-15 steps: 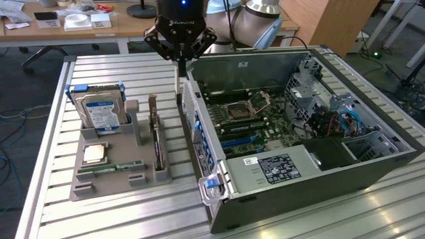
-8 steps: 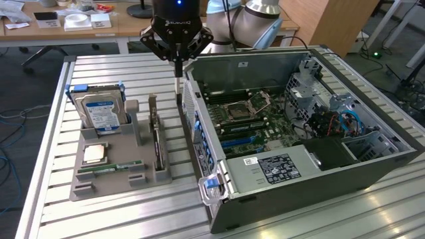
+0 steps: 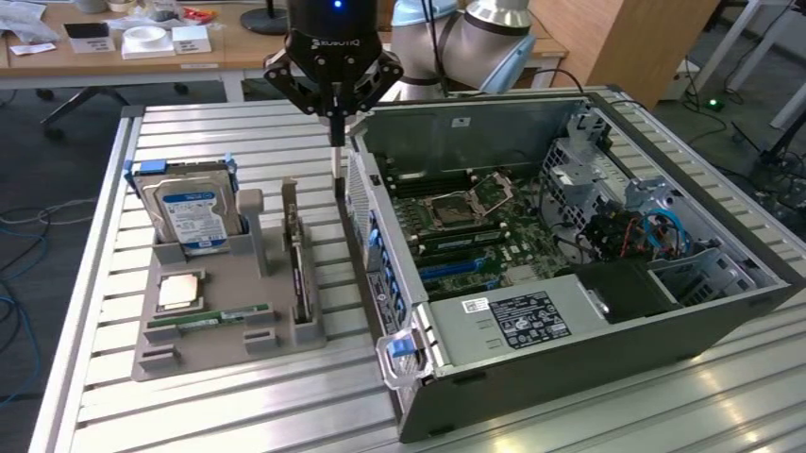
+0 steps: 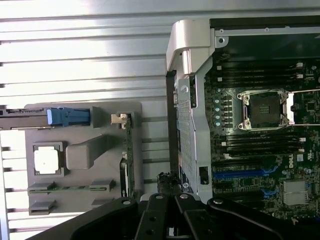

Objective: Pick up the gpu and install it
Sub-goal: 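Reach for the gpu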

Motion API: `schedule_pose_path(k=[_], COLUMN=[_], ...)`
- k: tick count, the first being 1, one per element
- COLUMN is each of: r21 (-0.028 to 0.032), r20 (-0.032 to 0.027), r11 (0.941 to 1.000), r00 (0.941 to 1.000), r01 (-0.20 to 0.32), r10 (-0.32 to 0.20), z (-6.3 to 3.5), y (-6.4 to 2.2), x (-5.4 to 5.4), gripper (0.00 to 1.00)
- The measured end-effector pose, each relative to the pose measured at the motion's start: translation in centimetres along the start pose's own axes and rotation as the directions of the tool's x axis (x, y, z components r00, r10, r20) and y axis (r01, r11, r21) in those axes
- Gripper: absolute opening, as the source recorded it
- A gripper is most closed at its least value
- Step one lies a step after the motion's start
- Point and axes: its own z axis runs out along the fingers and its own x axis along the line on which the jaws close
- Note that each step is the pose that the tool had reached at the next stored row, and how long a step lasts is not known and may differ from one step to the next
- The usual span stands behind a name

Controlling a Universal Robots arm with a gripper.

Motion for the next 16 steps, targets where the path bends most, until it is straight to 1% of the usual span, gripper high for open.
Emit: schedule_pose_path(k=[16], r21=[0.0000], r20=[0.0000], r11=[1.0000], r00=[1.0000], r01=[0.000], r10=[0.000], z=[-0.03], y=[-0.10], x=[1.4], gripper=[0.11])
